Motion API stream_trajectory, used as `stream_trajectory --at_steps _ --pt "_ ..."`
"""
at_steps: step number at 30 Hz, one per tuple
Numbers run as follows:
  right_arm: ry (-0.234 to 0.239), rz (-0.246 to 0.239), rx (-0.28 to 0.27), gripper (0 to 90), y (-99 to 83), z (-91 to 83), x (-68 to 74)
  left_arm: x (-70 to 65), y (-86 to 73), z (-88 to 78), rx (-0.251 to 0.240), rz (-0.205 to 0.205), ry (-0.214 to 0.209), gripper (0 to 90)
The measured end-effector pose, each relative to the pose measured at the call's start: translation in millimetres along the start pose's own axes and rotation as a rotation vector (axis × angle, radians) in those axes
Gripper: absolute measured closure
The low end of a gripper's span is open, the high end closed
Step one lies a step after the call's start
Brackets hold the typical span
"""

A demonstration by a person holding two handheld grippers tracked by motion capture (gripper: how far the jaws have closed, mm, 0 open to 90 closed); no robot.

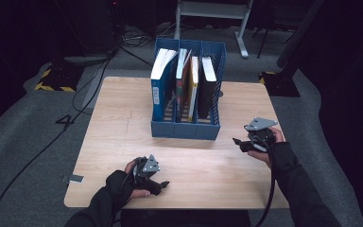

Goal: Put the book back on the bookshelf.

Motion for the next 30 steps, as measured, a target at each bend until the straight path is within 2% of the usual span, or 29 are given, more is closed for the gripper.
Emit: stream_trajectory --at_steps 7,18,21,27,30 --pt "0.025 0.008 0.018 31.9 -23.2 -1.8 11.4 0.0 0.1 0.1 0.000 -0.001 0.001 15.6" --pt "0.032 0.017 0.033 31.2 -61.0 -6.2 29.6 -0.1 0.2 0.3 0.000 -0.003 0.001 15.5" --pt "0.041 0.032 0.039 30.6 -77.1 -9.4 35.6 0.0 0.4 0.3 0.001 -0.002 -0.001 15.4" --pt "0.038 0.074 -0.004 30.4 -102.7 -17.9 43.9 -0.1 0.4 0.4 0.000 -0.003 0.000 15.4" --pt "0.053 0.104 -0.026 29.5 -116.4 -23.5 45.9 -0.1 0.4 0.4 0.000 -0.003 -0.001 15.4"
Point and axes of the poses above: each handheld gripper's, and its own axes: z roughly forward along the jaws, y roughly out of its top, x roughly to its left, the point moved 6 cm from there along z, roughly forward along the jaws, and after that the axes turned 14 degrees about -z, right-handed, at the moved point
